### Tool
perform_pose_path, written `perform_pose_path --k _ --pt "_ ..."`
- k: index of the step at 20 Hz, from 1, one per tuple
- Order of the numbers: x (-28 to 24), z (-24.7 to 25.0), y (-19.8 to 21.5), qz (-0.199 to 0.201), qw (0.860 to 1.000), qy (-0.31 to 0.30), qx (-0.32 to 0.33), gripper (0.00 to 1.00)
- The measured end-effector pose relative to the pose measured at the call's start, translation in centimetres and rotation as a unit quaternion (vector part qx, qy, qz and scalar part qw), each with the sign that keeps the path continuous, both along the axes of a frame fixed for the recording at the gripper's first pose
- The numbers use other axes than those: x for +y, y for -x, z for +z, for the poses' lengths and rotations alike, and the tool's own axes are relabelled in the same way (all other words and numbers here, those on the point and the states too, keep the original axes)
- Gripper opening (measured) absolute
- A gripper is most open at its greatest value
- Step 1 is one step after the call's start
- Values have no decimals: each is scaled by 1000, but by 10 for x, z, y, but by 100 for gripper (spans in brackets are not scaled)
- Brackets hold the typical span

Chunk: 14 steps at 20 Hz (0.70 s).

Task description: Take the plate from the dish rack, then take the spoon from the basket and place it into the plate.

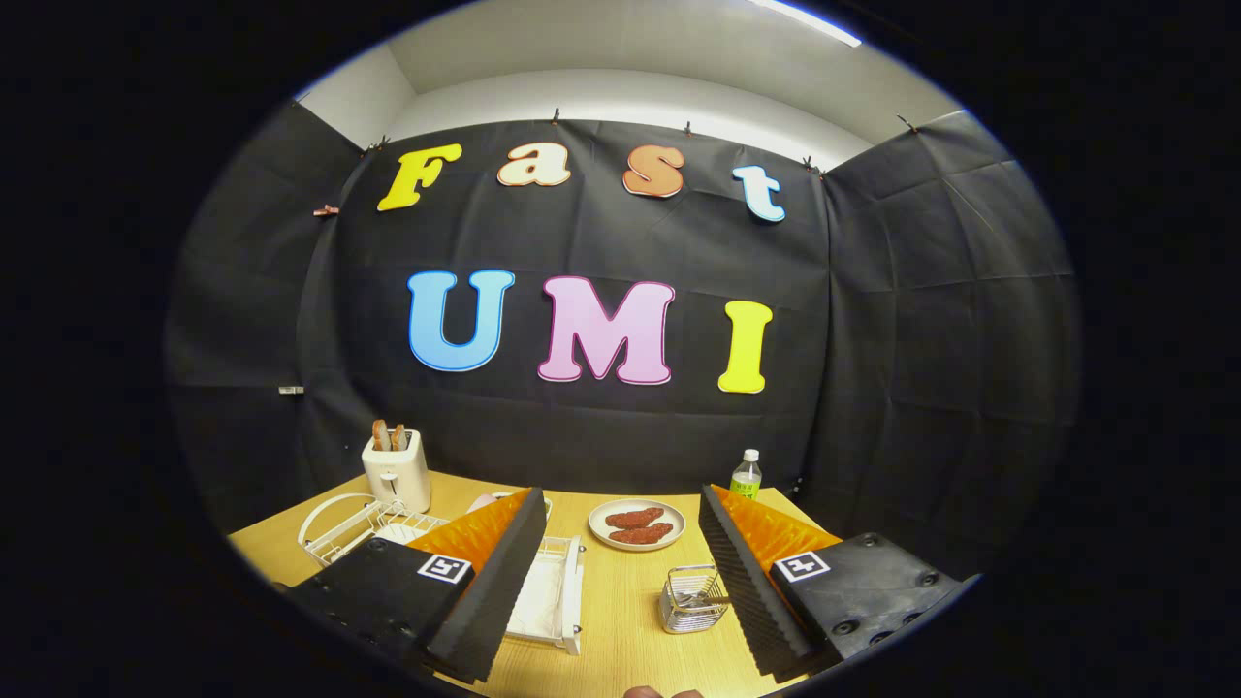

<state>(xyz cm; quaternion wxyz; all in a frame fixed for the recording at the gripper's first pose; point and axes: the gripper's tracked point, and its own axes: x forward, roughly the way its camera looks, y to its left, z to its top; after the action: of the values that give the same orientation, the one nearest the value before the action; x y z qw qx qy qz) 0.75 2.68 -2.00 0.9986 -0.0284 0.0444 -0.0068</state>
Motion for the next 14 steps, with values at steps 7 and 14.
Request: perform_pose_path --k 7,14 --pt "40 0 -43 7 999 -7 46 97" --pt "116 -27 -85 50 994 13 101 98"
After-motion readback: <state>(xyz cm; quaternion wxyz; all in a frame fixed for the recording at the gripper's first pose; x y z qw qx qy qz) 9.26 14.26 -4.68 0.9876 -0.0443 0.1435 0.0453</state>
